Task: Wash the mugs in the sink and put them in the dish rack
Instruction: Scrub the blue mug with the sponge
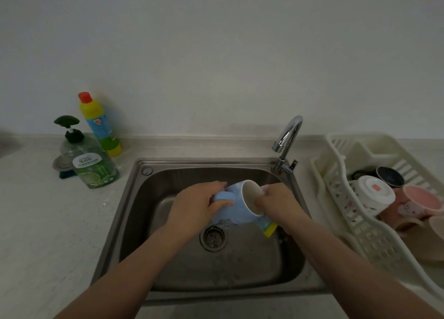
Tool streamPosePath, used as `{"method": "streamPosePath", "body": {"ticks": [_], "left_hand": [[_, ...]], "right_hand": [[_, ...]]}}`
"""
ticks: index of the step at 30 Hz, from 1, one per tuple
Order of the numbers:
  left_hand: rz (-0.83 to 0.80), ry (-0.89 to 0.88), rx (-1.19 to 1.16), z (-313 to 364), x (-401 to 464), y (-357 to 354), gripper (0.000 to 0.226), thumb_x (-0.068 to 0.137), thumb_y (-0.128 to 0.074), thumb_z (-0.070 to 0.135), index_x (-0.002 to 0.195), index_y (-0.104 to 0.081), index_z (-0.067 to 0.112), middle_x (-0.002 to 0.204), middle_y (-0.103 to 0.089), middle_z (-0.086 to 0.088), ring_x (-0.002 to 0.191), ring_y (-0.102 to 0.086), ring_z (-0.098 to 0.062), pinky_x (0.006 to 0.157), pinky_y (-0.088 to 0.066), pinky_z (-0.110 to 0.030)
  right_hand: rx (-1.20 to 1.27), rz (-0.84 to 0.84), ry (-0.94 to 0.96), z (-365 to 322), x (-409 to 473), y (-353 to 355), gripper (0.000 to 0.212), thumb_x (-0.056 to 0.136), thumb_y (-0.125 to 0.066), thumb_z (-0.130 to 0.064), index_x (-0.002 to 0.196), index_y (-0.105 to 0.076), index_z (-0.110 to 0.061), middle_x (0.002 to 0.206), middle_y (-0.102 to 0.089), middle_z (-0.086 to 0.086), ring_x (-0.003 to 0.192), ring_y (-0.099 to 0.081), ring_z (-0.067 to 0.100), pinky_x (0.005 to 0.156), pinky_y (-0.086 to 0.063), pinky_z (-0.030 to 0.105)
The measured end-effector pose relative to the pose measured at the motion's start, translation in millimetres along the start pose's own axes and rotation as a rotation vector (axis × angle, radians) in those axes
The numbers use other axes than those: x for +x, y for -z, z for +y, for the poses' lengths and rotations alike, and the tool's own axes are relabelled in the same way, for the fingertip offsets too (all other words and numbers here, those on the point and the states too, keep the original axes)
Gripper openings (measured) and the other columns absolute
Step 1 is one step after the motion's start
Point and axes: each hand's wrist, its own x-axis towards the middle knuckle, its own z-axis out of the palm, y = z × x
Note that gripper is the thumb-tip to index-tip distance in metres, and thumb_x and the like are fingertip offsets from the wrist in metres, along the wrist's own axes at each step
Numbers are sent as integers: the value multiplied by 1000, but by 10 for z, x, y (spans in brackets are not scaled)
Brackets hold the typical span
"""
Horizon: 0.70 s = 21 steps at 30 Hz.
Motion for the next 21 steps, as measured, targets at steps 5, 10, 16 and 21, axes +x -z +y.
{"method": "streamPosePath", "body": {"ticks": [5,10,16,21], "left_hand": [[-98,697,-895,181,-109,18,47,88,-61,53,119,-57,19,122,-61,-3,110,-61,-21,93,-54,-44],[-213,986,-1427,232,20,17,40,95,-57,33,124,-54,6,121,-62,-25,105,-65,-38,79,-59,-46],[-33,816,-1259,174,-1,-102,26,99,-53,27,118,-56,9,116,-64,-16,98,-70,-29,67,-61,-39],[-64,555,-849,51,20,-14,26,99,-52,31,103,-64,7,105,-71,-12,97,-71,-22,69,-56,-27]], "right_hand": [[-33,261,128,52,-21,-79,24,95,-47,-15,105,-69,-16,69,-59,-8,60,-55,-2,42,-35,6],[54,396,303,171,-140,-278,16,99,-49,-31,106,-63,-25,79,-64,-11,70,-64,0,56,-43,6],[130,291,344,403,-470,-396,52,96,-55,-27,139,-31,-42,124,-50,-19,107,-54,-4,77,-45,6],[71,211,742,410,-410,-164,57,96,-53,-10,141,-41,-44,144,-43,-17,131,-43,-2,101,-43,16]]}}
